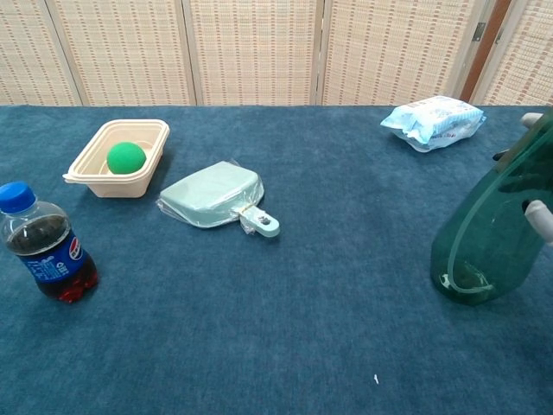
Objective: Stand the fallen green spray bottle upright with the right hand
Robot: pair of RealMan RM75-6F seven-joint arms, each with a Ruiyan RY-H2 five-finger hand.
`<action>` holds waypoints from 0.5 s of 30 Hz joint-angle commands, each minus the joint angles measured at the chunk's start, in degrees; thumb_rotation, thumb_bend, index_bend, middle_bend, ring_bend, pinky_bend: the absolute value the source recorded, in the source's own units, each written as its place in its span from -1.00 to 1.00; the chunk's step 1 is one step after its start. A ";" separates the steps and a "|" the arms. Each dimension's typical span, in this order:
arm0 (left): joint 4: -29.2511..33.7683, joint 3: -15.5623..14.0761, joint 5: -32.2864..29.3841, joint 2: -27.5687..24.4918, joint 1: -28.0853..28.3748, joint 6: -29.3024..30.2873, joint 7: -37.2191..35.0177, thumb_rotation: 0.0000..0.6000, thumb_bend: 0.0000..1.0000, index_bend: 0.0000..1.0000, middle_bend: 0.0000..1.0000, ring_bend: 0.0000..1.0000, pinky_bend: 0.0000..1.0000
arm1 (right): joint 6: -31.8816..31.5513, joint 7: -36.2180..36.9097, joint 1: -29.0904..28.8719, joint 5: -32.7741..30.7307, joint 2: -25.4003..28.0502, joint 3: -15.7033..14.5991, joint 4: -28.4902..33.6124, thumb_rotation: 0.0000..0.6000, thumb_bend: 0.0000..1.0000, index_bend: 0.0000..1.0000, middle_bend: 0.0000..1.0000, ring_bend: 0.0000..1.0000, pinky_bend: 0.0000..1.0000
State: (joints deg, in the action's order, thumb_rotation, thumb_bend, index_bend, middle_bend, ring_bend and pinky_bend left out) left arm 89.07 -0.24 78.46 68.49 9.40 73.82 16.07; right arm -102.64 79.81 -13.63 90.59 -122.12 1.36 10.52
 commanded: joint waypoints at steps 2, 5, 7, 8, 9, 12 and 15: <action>0.08 0.05 -0.17 -0.03 0.06 -0.11 0.08 1.00 0.22 -0.87 -1.00 -1.00 -1.00 | -0.01 0.18 0.11 -0.17 0.01 0.13 0.07 1.00 -0.42 -0.62 -0.33 -0.38 -0.18; 0.13 0.06 -0.31 -0.05 0.08 -0.21 0.05 1.00 0.22 -0.87 -1.00 -1.00 -1.00 | -0.08 0.27 0.36 -0.33 -0.03 0.22 0.03 1.00 -0.43 -0.62 -0.35 -0.40 -0.18; 0.10 0.08 -0.35 0.00 0.13 -0.27 0.05 1.00 0.23 -0.87 -1.00 -1.00 -1.00 | -0.26 0.28 0.52 -0.51 -0.05 0.38 0.02 1.00 -0.43 -0.62 -0.37 -0.41 -0.18; 0.08 0.07 -0.35 0.04 0.14 -0.29 0.05 1.00 0.23 -0.87 -1.00 -1.00 -1.00 | -0.29 0.31 0.57 -0.62 -0.03 0.48 0.01 1.00 -0.44 -0.62 -0.38 -0.42 -0.18; 0.06 0.06 -0.37 0.07 0.16 -0.32 0.08 1.00 0.22 -0.87 -1.00 -1.00 -1.00 | -0.28 0.36 0.62 -0.65 0.00 0.50 0.00 1.00 -0.44 -0.62 -0.39 -0.43 -0.18; 0.06 0.09 -0.37 0.12 0.22 -0.34 0.17 1.00 0.22 -0.87 -1.00 -1.00 -1.00 | -0.23 0.44 0.74 -0.73 0.06 0.53 -0.04 1.00 -0.45 -0.62 -0.41 -0.46 -0.18; 0.18 0.17 -0.37 0.06 0.29 -0.27 0.24 1.00 0.22 -0.87 -1.00 -1.00 -1.00 | -0.06 0.22 0.76 -0.73 0.08 0.50 -0.10 1.00 -0.48 -0.62 -0.46 -0.49 -0.25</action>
State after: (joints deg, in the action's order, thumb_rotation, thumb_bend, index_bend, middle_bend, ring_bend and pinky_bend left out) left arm 89.24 -0.08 78.08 68.56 9.68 73.54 16.31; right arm -102.73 80.06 -12.87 89.86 -122.04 1.87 10.43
